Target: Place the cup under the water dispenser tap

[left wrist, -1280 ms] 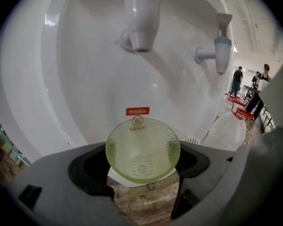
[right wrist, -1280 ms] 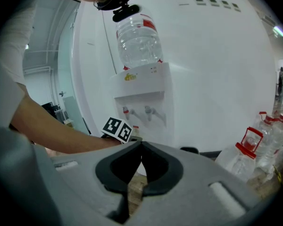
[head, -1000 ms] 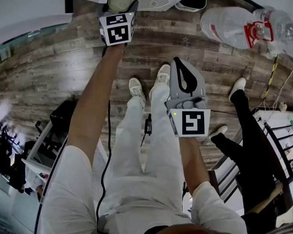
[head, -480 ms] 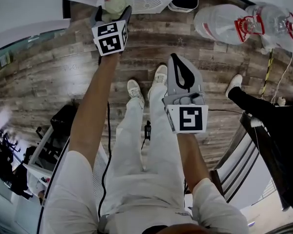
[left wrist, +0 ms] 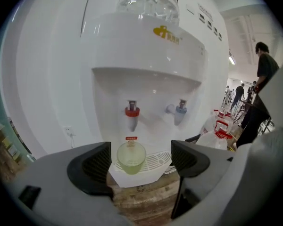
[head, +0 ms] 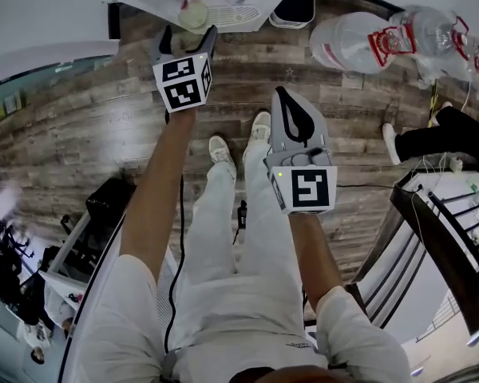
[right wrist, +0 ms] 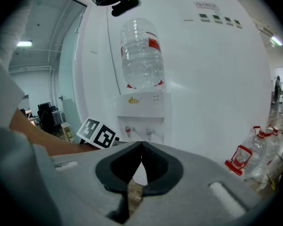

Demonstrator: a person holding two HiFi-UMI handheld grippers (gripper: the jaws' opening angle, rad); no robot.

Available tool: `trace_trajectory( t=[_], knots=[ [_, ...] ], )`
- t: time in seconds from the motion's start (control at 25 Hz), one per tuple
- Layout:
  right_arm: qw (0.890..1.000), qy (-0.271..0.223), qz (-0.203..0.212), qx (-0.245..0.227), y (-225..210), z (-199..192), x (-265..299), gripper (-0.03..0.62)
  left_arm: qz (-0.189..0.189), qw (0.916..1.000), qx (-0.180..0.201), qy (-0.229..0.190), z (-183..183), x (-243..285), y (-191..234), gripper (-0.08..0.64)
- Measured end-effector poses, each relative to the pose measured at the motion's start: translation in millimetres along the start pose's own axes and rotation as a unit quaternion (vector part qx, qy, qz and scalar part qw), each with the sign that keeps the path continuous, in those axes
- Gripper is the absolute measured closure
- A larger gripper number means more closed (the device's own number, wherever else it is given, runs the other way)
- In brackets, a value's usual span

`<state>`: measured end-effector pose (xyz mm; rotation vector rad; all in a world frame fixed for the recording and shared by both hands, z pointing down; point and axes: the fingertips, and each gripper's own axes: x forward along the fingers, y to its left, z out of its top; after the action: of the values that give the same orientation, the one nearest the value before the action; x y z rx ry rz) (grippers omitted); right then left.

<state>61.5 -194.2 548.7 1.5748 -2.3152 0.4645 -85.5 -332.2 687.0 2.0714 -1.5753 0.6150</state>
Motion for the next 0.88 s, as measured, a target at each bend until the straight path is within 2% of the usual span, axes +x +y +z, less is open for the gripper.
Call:
trace_trajectory(
  t=[0.32, 0.6, 0.88],
  knots=[
    [1.0, -0.017, 0.002, -0.002, 22.7, 39.2, -26.2, 0.594, -0.009, 0.9992, -0.008, -0.038, 51.4, -73.4, -10.2, 0.253],
    [0.999, -0.032, -0.007, 0.005, 34.6, 75.3, -63.3, 0.594, -0.009, 0.9965, -0.008, -0.083, 99.4, -152.9, -22.7, 0.334],
    [0.999, -0.043, -0.01, 0.013, 55.2, 115.8, -110.1, 0.594, -0.019, 0.9941, -0.003, -0.107, 135.7, -238.6, -39.9, 0.42]
  ],
)
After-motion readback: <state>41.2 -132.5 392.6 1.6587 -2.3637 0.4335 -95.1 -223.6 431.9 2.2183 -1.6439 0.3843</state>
